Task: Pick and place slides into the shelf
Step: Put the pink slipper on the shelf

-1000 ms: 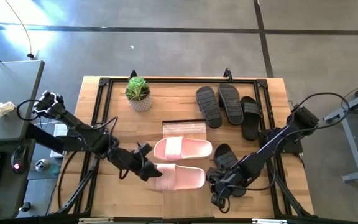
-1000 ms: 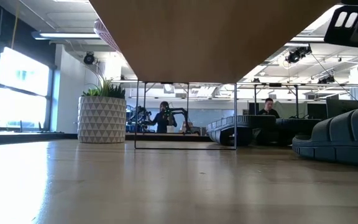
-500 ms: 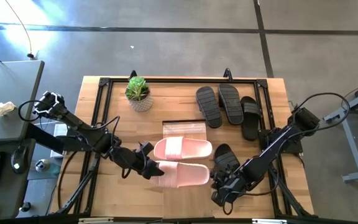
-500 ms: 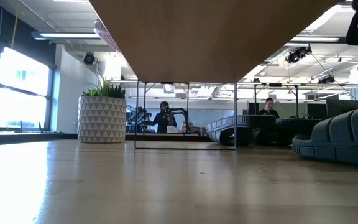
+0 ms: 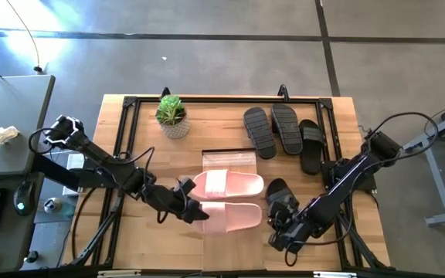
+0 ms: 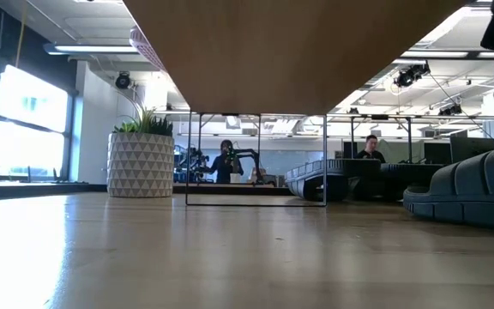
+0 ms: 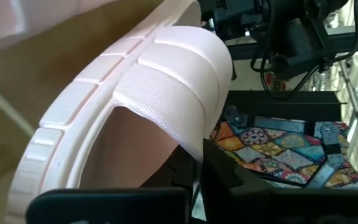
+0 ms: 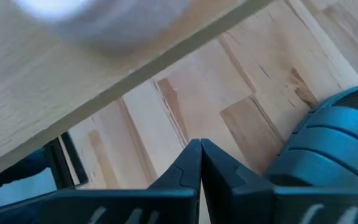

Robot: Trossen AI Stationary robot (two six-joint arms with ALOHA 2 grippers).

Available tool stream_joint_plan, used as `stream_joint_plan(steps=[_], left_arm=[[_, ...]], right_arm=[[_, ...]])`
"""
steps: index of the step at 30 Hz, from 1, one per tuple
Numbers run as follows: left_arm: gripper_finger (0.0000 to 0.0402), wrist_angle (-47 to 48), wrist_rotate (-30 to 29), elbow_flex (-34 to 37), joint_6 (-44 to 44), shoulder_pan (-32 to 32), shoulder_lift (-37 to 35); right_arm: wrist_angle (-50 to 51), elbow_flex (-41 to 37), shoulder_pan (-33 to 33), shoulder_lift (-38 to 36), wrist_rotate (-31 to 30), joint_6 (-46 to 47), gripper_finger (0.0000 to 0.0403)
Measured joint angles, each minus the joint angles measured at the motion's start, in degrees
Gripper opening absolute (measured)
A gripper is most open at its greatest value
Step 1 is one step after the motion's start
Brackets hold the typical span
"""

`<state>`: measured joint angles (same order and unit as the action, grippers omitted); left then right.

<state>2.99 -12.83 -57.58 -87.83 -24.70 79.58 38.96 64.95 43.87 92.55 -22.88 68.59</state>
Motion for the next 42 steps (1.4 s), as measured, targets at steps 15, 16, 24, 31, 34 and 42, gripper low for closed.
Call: stream_joint_plan(steps=[15, 16, 24, 31, 34, 42], left_arm=[[0.0002, -0.52, 3.15, 0.00, 0.53, 3.11, 2.07], [0.0004, -0.14, 3.15, 0.00, 0.54, 3.11, 2.07], [0.0051, 0.43, 3.55, 0.00, 0.57, 3.46, 2.07], [0.0104, 4.12, 4.17, 0.00, 1.00, 3.86, 2.07], [0.0129, 4.89, 4.01, 0.00, 1.01, 4.18, 2.07], [0.0192, 4.50, 4.22, 0.00, 2.61, 4.18, 2.07]], right_arm=[[-0.90, 0.00, -0.35, -0.04, -0.19, -1.13, 0.0000], [-0.90, 0.00, -0.36, -0.04, -0.19, -1.13, 0.0000], [-0.95, -0.01, -0.34, -0.04, -0.17, -1.90, 0.0000], [-1.18, -0.02, -0.34, -0.04, -0.17, -2.22, 0.0000], [-1.18, -0.03, -0.34, -0.04, -0.19, -2.17, 0.0000], [-1.09, -0.07, -0.34, -0.04, -0.57, -2.03, 0.0000]])
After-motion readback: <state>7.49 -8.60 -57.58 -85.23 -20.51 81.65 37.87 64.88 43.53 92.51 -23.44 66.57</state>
